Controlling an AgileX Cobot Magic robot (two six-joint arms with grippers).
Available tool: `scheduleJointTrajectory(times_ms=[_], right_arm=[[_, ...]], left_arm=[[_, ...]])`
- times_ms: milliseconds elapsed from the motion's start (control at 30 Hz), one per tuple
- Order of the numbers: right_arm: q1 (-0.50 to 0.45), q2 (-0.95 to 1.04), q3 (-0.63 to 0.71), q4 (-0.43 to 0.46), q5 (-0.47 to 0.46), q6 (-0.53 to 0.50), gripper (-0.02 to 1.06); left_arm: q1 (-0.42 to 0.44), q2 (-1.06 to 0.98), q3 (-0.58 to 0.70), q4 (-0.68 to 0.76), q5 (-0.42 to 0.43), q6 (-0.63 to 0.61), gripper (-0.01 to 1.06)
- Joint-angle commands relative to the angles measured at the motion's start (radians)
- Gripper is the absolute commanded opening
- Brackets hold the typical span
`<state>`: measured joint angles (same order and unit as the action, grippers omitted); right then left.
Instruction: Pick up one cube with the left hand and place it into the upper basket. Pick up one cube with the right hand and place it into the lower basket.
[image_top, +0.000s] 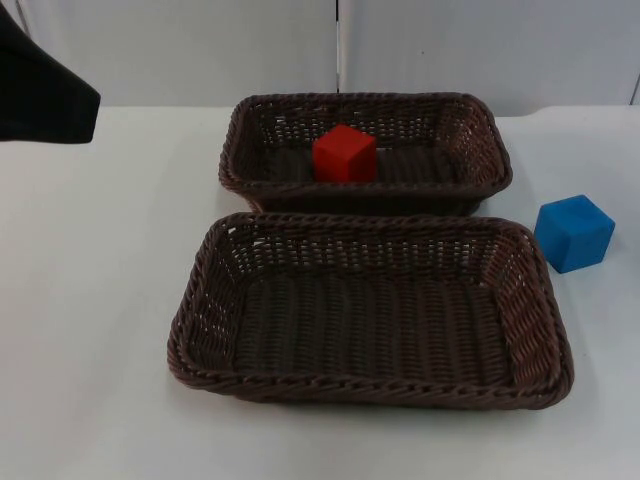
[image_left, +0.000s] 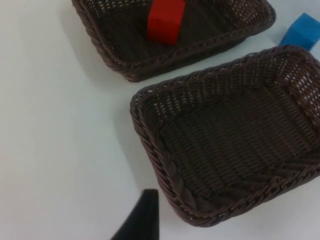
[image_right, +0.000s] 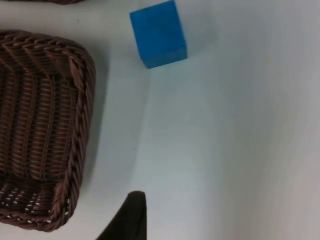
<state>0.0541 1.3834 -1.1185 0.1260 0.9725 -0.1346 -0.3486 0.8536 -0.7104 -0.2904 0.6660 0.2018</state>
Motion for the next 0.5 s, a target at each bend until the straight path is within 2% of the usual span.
scheduleJointTrajectory(times_ms=[0, 167, 367, 467], right_arm=[[0.034, 0.055, -0.037, 0.007, -0.009, -0.012, 1.05], [0.102, 0.171, -0.109, 0.0, -0.044, -0.012, 1.05], [0.162, 0.296, -0.195, -0.093, -0.079, -0.012, 1.05], [0.167, 0.338, -0.214, -0.101, -0.111, -0.012, 1.05]], left_arm=[[0.001, -0.006, 0.003, -0.009, 0.001, -0.005, 0.94], [0.001, -0.006, 0.003, -0.009, 0.001, -0.005, 0.94], [0.001, -0.006, 0.003, -0.009, 0.001, -0.005, 0.94], [0.001, -0.006, 0.003, -0.009, 0.001, -0.005, 0.94]])
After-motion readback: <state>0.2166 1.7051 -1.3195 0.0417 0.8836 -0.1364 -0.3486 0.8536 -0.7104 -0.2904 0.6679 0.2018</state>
